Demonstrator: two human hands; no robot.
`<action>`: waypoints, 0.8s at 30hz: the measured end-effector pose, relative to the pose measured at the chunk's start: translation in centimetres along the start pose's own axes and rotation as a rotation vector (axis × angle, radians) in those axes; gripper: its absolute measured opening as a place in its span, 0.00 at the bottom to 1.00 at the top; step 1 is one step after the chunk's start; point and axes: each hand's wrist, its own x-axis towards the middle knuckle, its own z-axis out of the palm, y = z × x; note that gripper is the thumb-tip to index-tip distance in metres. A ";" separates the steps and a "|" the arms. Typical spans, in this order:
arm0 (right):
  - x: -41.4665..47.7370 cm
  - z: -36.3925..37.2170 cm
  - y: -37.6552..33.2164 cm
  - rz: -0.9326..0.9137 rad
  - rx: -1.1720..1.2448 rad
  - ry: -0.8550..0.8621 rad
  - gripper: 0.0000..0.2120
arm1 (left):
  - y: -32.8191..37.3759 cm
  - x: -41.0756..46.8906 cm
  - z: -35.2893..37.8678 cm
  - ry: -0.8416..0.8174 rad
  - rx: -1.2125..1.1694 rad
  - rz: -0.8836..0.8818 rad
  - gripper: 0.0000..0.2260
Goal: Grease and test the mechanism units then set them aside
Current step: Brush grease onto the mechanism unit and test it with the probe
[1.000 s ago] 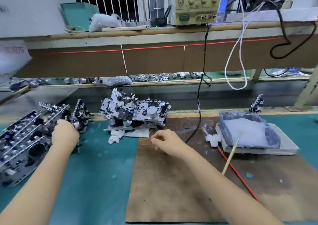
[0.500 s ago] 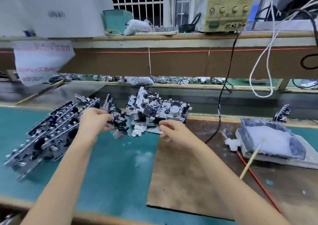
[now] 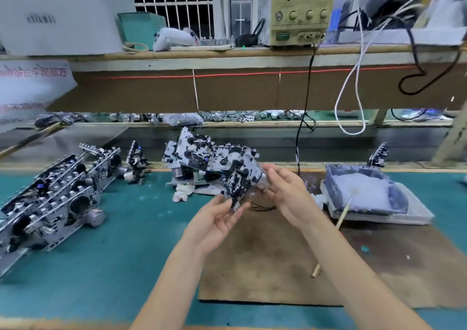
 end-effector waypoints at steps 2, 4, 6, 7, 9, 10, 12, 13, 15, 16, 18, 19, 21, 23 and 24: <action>0.2 -0.7 -0.8 -0.004 -0.042 0.031 0.12 | -0.7 0.2 -0.5 -0.107 0.162 -0.110 0.12; 0.4 -1.3 -1.5 0.019 -0.097 0.022 0.11 | -1.2 0.5 -1.2 -0.131 0.185 -0.179 0.17; 0.5 -1.5 -2.0 0.093 -0.095 -0.001 0.14 | -1.8 1.1 -1.9 -0.086 0.109 -0.128 0.15; 0.5 -1.6 -2.1 0.134 -0.075 -0.012 0.16 | -2.1 1.5 -2.4 -0.056 0.069 -0.081 0.13; 0.7 -1.5 -2.0 0.204 -0.048 -0.038 0.17 | -2.8 1.8 -3.3 -0.023 0.029 -0.021 0.14; 0.8 -1.3 -2.0 0.241 -0.044 -0.052 0.15 | -3.0 1.8 -3.7 -0.020 0.014 -0.010 0.14; 1.1 -0.7 -2.0 0.316 -0.027 -0.061 0.12 | -3.1 1.8 -4.5 -0.065 0.002 -0.015 0.21; 1.4 -0.5 -2.0 0.351 -0.016 -0.055 0.12 | -3.2 2.0 -4.9 -0.082 -0.008 -0.017 0.25; 2.1 -0.1 -1.8 0.409 -0.003 -0.036 0.10 | -3.2 2.3 -5.5 -0.129 -0.035 -0.006 0.28; 2.5 0.1 -1.7 0.438 -0.002 -0.034 0.10 | -3.2 2.5 -5.6 -0.160 -0.055 0.007 0.28; 2.9 0.4 -1.1 0.475 0.005 -0.039 0.10 | -3.2 2.5 -5.5 -0.177 -0.117 0.033 0.29; 3.2 0.5 -0.6 0.481 0.016 -0.038 0.12 | -3.2 2.5 -5.6 -0.149 -0.142 0.048 0.30; 3.7 0.6 0.3 0.460 -0.081 -0.004 0.13 | -3.0 2.5 -5.8 -0.083 -0.150 0.081 0.30; 4.0 0.1 1.6 0.331 -0.562 0.079 0.13 | -3.0 2.4 -6.0 -0.045 -0.157 0.103 0.30; 4.1 -0.3 2.4 0.236 -0.901 0.071 0.14 | -3.0 2.3 -6.1 -0.041 -0.162 0.113 0.30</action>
